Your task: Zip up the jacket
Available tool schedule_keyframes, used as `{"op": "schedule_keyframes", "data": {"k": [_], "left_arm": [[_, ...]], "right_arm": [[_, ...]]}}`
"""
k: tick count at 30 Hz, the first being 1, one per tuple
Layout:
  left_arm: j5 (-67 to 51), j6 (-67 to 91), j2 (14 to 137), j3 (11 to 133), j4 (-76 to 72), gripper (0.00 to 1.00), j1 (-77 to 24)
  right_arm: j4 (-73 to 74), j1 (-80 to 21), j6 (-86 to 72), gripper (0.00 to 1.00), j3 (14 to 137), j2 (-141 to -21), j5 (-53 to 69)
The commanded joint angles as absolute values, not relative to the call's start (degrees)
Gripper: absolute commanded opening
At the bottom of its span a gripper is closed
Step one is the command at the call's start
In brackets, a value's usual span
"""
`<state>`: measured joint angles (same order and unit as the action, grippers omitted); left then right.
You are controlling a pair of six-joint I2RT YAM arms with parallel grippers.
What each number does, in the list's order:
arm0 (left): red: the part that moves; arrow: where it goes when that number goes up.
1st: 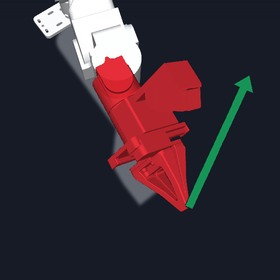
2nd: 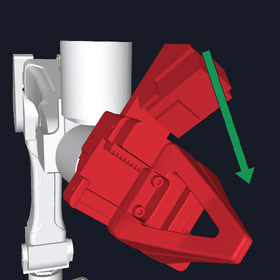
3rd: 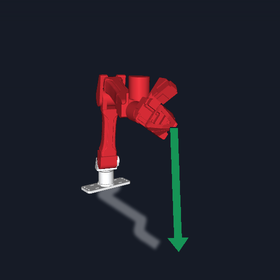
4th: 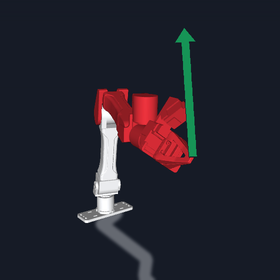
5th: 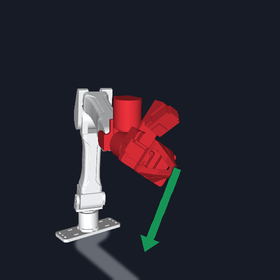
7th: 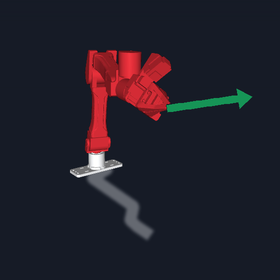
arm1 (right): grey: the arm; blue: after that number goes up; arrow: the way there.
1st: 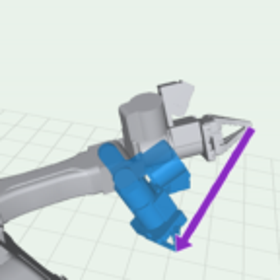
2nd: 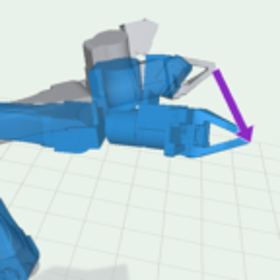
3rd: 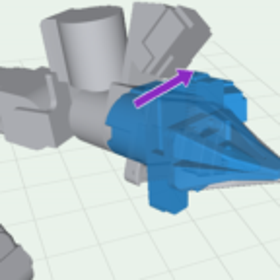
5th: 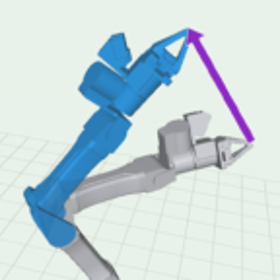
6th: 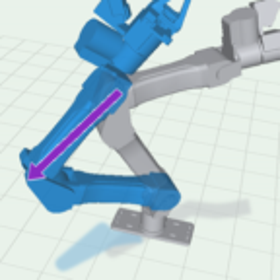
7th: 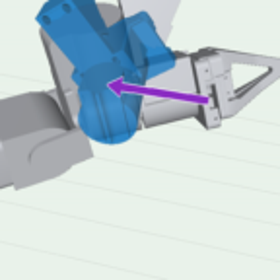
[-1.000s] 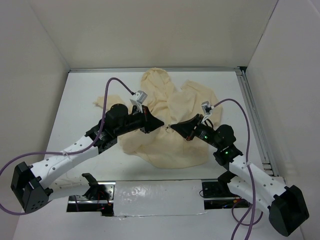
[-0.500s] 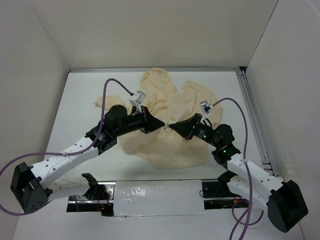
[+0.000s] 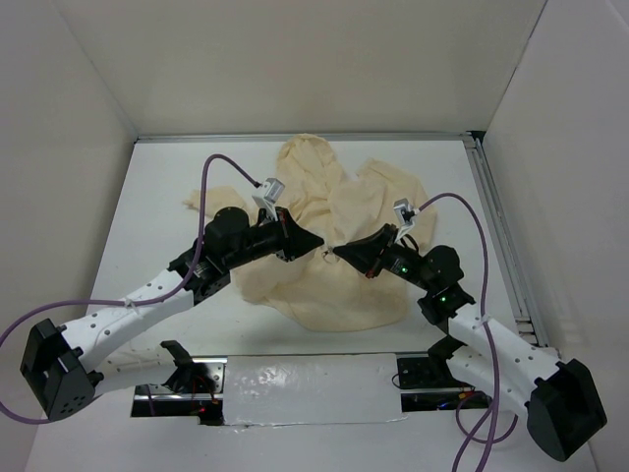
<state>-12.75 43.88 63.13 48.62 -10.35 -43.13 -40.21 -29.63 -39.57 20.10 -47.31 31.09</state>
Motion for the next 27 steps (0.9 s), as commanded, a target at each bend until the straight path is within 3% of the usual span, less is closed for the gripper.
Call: {"op": "schedule_keyframes", "data": {"k": [1, 27], "left_arm": [[-13.8, 44.0, 62.6, 48.5, -14.5, 0.00, -42.9], [-14.1, 44.3, 60.9, 47.7, -14.9, 0.00, -43.0]], "right_arm": [[-42.4, -29.8, -39.6, 0.00, 19.8, -46.1, 31.6], [-41.0, -30.1, -41.0, 0.00, 19.9, -45.9, 31.1]]}}
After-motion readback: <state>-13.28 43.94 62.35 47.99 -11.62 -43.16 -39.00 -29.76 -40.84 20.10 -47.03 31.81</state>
